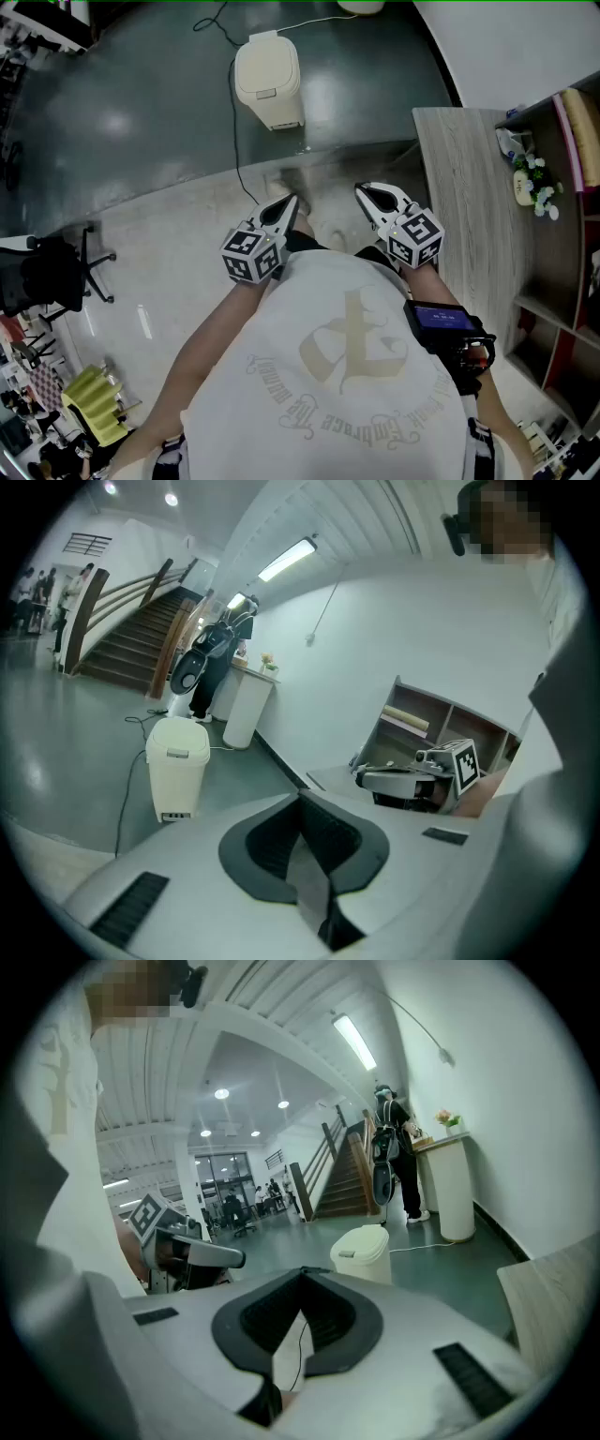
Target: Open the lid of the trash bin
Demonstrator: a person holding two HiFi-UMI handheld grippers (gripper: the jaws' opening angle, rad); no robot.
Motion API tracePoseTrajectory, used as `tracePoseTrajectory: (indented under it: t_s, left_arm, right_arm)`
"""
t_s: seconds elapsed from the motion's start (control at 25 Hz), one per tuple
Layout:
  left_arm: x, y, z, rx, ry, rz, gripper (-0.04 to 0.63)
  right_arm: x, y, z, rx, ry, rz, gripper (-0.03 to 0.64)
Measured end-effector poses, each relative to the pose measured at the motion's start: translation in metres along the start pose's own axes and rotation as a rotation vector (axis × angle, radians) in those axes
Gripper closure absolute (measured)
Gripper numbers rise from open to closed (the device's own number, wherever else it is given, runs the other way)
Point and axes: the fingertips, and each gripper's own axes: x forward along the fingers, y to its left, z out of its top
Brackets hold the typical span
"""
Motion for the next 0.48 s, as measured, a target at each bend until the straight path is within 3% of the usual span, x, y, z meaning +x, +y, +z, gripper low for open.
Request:
tracePoseTrajectory:
  t_s: [0.48]
  left_arm:
    - [-0.006,-0.02,-0.01,0.022,0.019,0.024,0.583]
  right_arm:
    - [-0.02,-0.007,-0.001,0.014,-0.038,-0.002,0.614]
